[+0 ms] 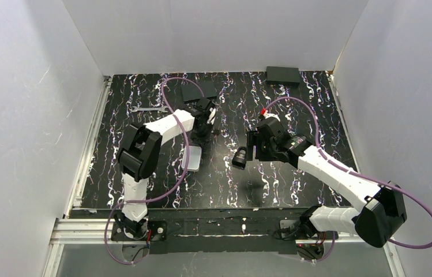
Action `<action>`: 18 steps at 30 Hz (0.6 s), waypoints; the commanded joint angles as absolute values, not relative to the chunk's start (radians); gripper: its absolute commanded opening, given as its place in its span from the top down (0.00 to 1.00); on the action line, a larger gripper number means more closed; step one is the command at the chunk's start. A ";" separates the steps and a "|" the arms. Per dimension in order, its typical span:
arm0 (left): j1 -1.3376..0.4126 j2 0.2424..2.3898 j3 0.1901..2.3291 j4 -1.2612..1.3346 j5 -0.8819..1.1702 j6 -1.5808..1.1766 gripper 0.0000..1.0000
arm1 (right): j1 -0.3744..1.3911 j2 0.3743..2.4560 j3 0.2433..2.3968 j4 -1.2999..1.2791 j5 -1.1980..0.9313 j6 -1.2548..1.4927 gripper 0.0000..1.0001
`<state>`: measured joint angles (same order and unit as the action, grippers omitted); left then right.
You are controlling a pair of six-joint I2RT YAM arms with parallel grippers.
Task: Unlock with the key
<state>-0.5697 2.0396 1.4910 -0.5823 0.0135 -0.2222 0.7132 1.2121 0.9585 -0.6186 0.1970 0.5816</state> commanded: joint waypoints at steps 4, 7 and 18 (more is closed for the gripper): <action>-0.572 1.835 1.374 -0.568 0.062 -0.224 0.97 | 0.715 1.195 0.946 -0.522 0.180 0.669 0.20; -0.572 1.794 1.342 -0.562 0.041 -0.237 0.84 | 0.715 1.199 0.943 -0.491 0.179 0.700 0.20; -0.572 1.879 1.518 -0.613 -0.048 -0.248 0.41 | 0.715 1.221 0.944 -0.494 0.251 0.713 0.16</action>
